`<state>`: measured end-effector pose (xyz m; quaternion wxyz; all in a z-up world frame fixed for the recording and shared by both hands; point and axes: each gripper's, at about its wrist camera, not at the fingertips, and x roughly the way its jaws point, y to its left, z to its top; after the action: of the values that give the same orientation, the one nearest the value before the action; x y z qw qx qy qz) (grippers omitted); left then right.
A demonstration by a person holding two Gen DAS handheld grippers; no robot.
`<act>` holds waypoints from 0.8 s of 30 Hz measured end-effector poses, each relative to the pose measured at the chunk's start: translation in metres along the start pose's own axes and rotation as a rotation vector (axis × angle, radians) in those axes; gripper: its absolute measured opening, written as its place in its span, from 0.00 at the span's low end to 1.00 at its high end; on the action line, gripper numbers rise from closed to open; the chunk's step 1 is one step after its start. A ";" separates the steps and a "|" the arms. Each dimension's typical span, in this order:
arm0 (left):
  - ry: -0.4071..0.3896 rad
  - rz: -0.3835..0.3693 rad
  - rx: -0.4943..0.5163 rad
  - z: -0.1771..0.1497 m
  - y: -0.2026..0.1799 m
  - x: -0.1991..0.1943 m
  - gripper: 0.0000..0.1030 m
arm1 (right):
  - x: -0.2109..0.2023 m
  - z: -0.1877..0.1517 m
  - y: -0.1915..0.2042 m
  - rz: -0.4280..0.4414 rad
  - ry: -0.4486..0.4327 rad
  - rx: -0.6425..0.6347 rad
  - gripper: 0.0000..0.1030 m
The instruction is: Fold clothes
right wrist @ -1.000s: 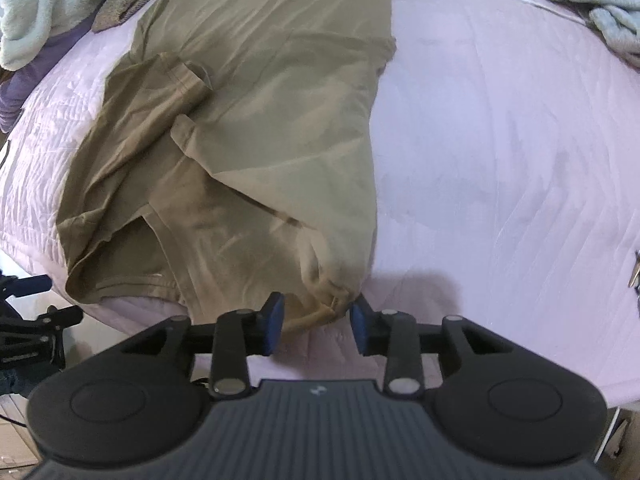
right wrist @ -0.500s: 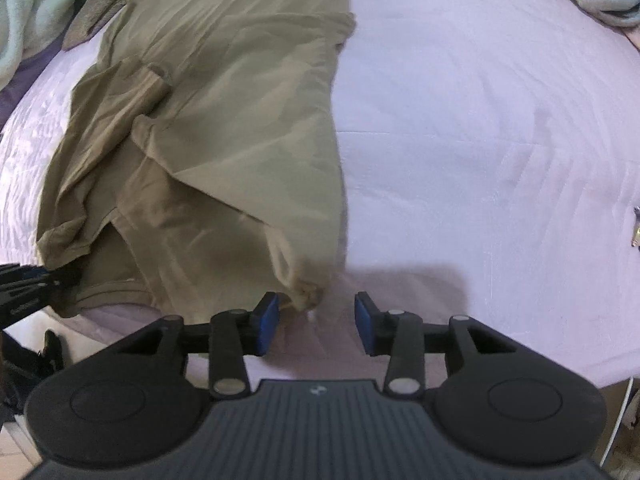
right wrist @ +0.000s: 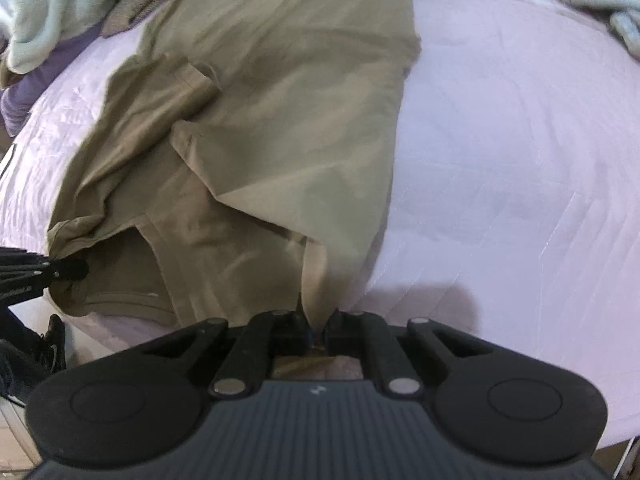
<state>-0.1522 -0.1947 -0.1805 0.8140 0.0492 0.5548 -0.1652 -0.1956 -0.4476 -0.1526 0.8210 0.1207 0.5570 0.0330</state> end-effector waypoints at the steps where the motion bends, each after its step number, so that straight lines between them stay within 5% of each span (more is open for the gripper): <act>1: -0.004 -0.004 0.000 0.001 0.000 -0.003 0.04 | -0.005 0.001 0.001 0.004 -0.005 -0.004 0.06; 24: -0.097 -0.046 -0.042 0.019 0.012 -0.084 0.04 | -0.083 0.018 0.016 0.046 -0.095 -0.046 0.05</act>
<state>-0.1592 -0.1708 -0.0971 0.8366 0.0114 0.5191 -0.1746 -0.2092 -0.4506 -0.0676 0.8480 0.1160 0.5137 0.0589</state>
